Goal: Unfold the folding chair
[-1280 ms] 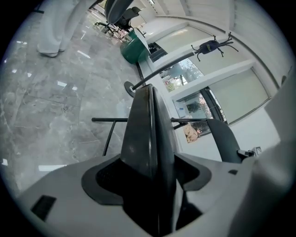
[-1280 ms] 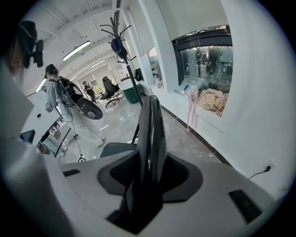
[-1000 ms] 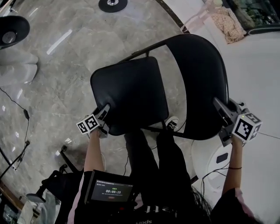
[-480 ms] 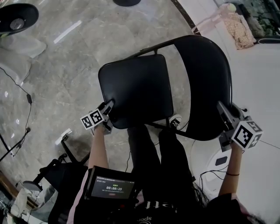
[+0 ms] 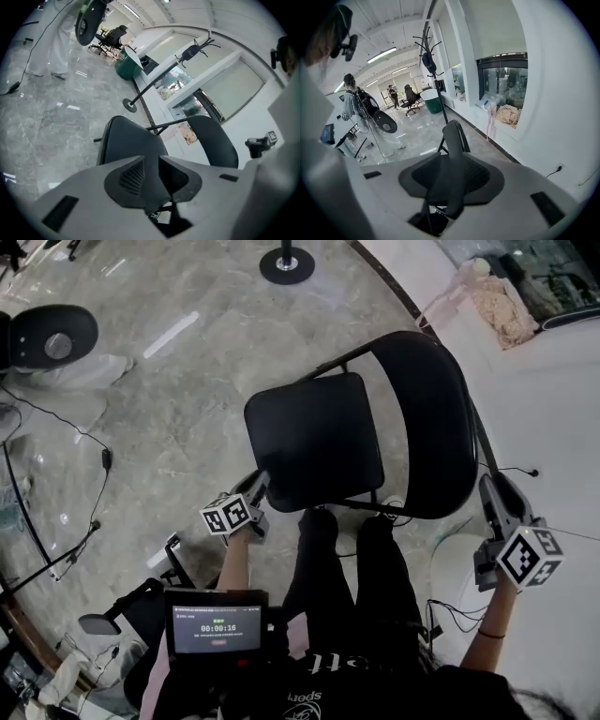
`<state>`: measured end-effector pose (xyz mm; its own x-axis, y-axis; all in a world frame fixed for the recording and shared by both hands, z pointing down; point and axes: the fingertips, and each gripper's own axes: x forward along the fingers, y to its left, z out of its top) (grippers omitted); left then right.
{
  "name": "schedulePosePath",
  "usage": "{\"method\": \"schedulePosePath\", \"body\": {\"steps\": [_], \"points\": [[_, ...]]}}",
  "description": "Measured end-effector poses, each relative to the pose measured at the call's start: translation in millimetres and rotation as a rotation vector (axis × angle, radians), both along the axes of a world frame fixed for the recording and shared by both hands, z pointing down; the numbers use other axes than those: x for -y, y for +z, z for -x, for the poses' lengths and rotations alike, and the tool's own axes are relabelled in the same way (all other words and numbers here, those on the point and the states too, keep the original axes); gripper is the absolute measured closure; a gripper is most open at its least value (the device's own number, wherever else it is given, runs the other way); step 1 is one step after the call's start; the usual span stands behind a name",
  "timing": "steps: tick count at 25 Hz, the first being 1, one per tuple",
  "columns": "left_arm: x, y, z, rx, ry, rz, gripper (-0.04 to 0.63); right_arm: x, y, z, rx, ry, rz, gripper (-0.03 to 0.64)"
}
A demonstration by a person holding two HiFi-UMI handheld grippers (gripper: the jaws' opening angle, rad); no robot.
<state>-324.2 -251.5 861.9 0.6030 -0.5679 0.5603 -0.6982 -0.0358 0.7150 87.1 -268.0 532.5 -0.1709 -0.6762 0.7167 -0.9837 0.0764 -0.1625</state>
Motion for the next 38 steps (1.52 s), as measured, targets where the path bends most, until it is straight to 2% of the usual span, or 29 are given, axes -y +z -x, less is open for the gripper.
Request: {"method": "schedulePosePath", "body": {"steps": [6, 12, 17, 21, 26, 29, 33, 38], "points": [[-18, -79, -39, -0.032, -0.013, -0.043, 0.585, -47, -21, 37, 0.119, -0.015, -0.004, 0.484], [-58, -173, -99, -0.05, 0.07, -0.143, 0.591, -106, -26, 66, 0.216, -0.072, 0.01, 0.548], [-104, -222, -143, -0.036, 0.134, -0.198, 0.591, -161, -28, 96, 0.322, -0.114, 0.016, 0.58], [-157, -244, -181, -0.059, 0.147, -0.206, 0.591, -220, -30, 102, 0.298, -0.183, 0.026, 0.597], [-223, -274, -230, -0.054, 0.197, -0.248, 0.591, -286, -34, 78, 0.33, -0.196, -0.001, 0.601], [-261, -295, -245, -0.055, 0.202, -0.288, 0.591, -323, -42, 69, 0.35, -0.194, -0.022, 0.601], [-307, -322, -269, -0.047, 0.203, -0.339, 0.591, -371, -57, 58, 0.335, -0.249, -0.051, 0.601], [-346, -345, -280, -0.08, 0.149, -0.366, 0.591, -415, -69, 64, 0.331, -0.317, -0.086, 0.601]]}}
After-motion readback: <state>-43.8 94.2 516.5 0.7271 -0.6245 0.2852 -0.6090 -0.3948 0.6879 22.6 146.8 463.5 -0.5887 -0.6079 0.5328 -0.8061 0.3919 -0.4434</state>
